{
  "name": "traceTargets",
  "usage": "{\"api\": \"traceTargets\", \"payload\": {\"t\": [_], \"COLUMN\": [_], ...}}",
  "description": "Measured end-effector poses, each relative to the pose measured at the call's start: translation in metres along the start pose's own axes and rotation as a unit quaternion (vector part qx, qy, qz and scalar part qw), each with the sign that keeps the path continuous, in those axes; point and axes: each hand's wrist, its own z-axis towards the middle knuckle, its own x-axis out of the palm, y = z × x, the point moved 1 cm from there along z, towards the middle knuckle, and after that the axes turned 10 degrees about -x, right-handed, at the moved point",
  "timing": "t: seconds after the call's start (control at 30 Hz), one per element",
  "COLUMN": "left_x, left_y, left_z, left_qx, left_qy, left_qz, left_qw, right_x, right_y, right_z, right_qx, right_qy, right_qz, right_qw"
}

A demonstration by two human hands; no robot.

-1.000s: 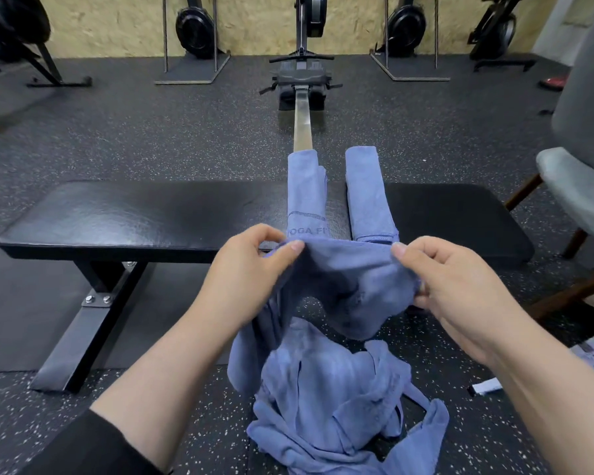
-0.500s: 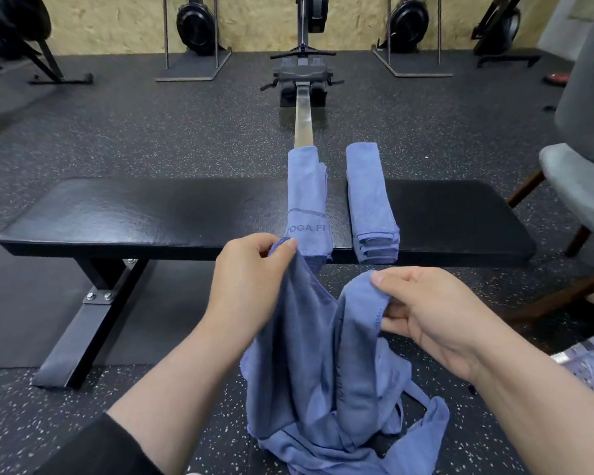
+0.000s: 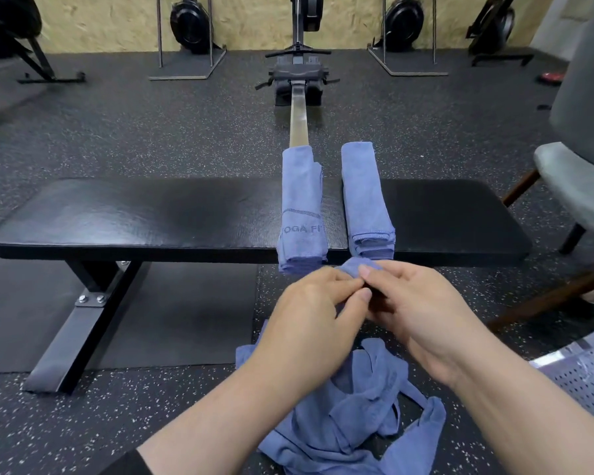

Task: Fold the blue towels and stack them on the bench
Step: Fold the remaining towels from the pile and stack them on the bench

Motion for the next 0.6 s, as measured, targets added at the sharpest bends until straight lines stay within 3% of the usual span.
{"api": "traceTargets", "payload": {"t": [0.1,0.17,0.33,0.6], "left_x": [-0.014,-0.025,-0.031,-0.027], "left_y": [0.001,0.004,0.009,0.018], "left_z": [0.005,0.012,0.019,0.015], "left_qx": [-0.061,-0.06,-0.06,-0.134], "left_qy": [-0.048,-0.067,0.143,0.235], "left_qz": [-0.074,-0.077,-0.071,-0.07], "left_qw": [0.994,0.993,0.985,0.96], "right_x": [-0.006,-0.005,-0.002,-0.017], "right_y": [0.003,0.011,0.021,0.027], "right_z": [0.003,0.001,-0.004,-0.003], "right_qx": [-0.048,-0.112,-0.156,-0.175], "right_qy": [-0.012,0.031,0.11,0.04], "right_qz": [-0.126,-0.257,-0.376,-0.374], "right_qw": [0.991,0.959,0.907,0.91]}}
